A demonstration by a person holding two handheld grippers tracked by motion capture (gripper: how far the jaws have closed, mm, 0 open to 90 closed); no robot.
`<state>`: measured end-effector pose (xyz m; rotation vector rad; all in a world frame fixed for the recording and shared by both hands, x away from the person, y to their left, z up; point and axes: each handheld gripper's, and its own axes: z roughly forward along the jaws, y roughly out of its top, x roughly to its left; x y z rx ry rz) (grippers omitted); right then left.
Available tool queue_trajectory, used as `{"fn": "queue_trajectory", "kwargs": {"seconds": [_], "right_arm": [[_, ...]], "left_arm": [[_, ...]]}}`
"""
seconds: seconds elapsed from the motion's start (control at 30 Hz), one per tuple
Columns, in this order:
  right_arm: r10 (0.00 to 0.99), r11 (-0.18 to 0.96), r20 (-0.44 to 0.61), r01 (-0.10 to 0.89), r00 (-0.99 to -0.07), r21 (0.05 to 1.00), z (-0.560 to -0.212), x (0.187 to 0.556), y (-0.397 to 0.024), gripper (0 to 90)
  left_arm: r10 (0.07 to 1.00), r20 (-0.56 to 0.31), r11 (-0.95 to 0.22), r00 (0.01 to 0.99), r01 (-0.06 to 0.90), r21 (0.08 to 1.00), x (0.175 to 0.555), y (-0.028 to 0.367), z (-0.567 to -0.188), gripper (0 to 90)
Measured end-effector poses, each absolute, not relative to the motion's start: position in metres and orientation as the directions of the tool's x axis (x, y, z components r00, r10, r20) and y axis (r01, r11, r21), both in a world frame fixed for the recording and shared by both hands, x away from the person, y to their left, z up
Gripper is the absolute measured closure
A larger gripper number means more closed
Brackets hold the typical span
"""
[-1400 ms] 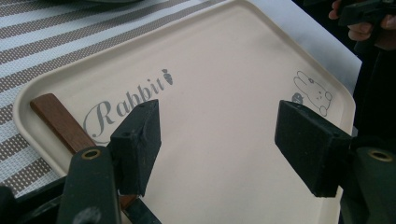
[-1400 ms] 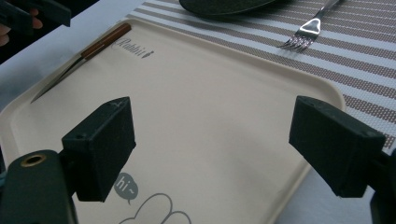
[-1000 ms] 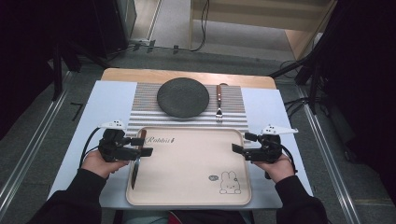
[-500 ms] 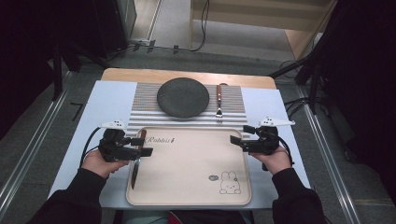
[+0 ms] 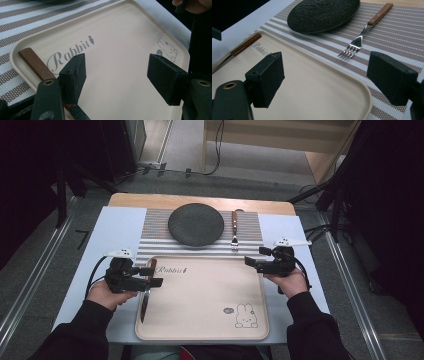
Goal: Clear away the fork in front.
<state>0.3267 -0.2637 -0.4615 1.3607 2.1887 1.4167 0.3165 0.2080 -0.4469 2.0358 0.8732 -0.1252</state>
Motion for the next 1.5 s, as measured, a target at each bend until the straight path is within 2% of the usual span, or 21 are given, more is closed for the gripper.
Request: {"fn": "queue_trajectory", "kwargs": {"seconds": [1.5], "right_arm": [[0.828,0.115,0.262,0.607,-0.496,0.787,-0.46,0.411,-0.245,13.8]], "left_arm": [[0.53,-0.4,-0.363,0.748,0.626,0.69,0.319,0.208,-0.449,32.2]]}}
